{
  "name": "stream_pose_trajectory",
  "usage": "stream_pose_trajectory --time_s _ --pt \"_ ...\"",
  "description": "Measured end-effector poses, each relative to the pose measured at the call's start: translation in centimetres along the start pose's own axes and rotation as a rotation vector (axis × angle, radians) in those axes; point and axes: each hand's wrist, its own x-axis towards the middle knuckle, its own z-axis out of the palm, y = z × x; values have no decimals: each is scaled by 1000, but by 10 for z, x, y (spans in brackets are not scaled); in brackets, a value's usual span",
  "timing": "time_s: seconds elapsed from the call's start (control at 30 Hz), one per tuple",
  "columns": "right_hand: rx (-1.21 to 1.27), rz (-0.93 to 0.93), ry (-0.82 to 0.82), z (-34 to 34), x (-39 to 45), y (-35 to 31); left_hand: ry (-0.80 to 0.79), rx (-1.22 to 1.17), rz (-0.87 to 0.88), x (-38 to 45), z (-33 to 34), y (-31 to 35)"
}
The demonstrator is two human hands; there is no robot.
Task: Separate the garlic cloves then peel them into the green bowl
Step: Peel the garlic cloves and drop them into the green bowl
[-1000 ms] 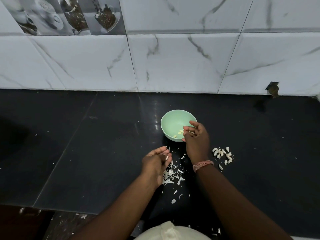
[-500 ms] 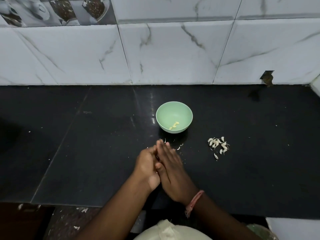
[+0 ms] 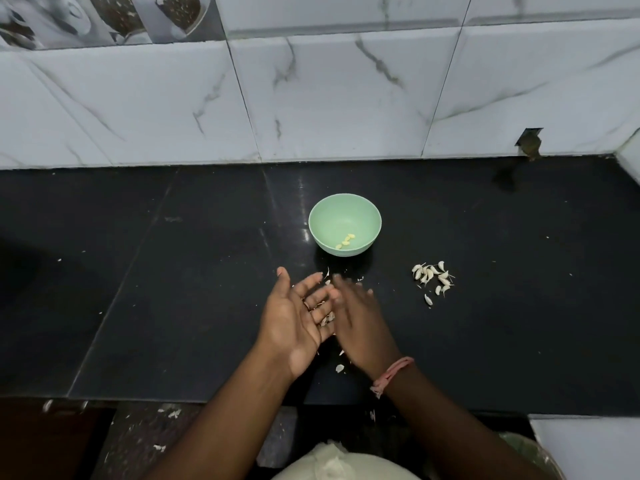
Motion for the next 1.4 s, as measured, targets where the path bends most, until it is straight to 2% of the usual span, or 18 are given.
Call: stream_pose_trajectory --time_s 0.03,0.1,0.2,0.27,0.33,0.4,0.43,0.53,0.6,0.67,0.73,0.77,0.87,0.93,1.0,1.13,1.3,1.4 --pt "41 35 65 -6 3 1 5 23 10 -1 -2 0" --pt "160 -66 107 -13 -3 -15 13 52 -8 -1 0 -2" --pt "151 -247 -36 3 -19 -26 9 54 -11 -4 10 -7" --pt "62 -113 -30 9 -8 -9 -16 82 17 -6 12 -12" --pt "40 36 143 -1 5 10 17 94 65 -7 10 -14" --pt "75 -25 336 -12 4 10 27 88 92 -7 11 -11" --pt "147 -82 352 -18 0 -3 36 80 81 -6 15 -9" --pt "167 -235 148 -11 -15 -26 8 67 30 -8 26 -15" --pt "91 -141 77 -1 -7 -10 -28 69 26 -7 26 -22" --pt "35 39 178 -12 3 9 -19 88 59 -6 22 -22" --pt "109 20 300 -19 1 11 37 81 66 2 20 -19" --pt "168 -27 300 -22 -4 3 55 80 33 7 23 -18" --pt "185 -102 120 -14 -11 -10 -12 77 -67 13 38 -26" --pt "52 20 86 -10 -3 7 -76 102 -57 12 48 -29" --pt "-52 148 197 -21 3 30 -63 166 -29 14 53 -30" --pt "-122 194 501 -51 5 72 -23 260 -28 27 64 -33" --pt "-221 462 408 -90 21 103 -58 475 -75 45 96 -58" --pt "-269 422 316 -99 34 113 -55 534 -2 61 116 -70"
